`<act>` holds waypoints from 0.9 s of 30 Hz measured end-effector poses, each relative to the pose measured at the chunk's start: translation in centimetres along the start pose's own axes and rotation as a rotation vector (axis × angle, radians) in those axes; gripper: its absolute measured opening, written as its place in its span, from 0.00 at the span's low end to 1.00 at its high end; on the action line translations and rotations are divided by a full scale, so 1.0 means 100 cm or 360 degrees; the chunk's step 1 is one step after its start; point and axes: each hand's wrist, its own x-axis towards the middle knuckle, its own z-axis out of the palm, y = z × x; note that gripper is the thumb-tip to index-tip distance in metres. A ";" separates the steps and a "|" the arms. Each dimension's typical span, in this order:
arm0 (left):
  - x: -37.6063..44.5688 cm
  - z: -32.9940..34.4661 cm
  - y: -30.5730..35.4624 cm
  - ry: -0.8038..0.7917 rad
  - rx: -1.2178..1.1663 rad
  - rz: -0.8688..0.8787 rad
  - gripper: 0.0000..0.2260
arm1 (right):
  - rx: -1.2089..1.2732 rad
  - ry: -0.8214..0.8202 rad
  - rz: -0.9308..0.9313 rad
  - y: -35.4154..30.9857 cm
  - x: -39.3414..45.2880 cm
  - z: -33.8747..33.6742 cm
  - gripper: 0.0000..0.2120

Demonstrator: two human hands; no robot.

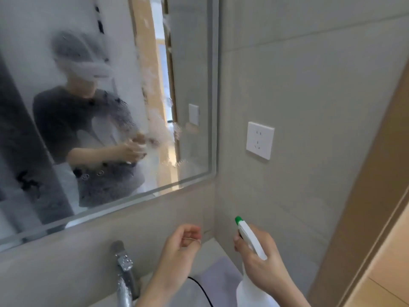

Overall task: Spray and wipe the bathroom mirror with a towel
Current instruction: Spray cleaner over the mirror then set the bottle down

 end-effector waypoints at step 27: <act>0.027 0.076 -0.150 -0.0180 0.0448 -0.0776 0.28 | -0.0021 -0.0065 0.0402 0.223 0.018 0.053 0.02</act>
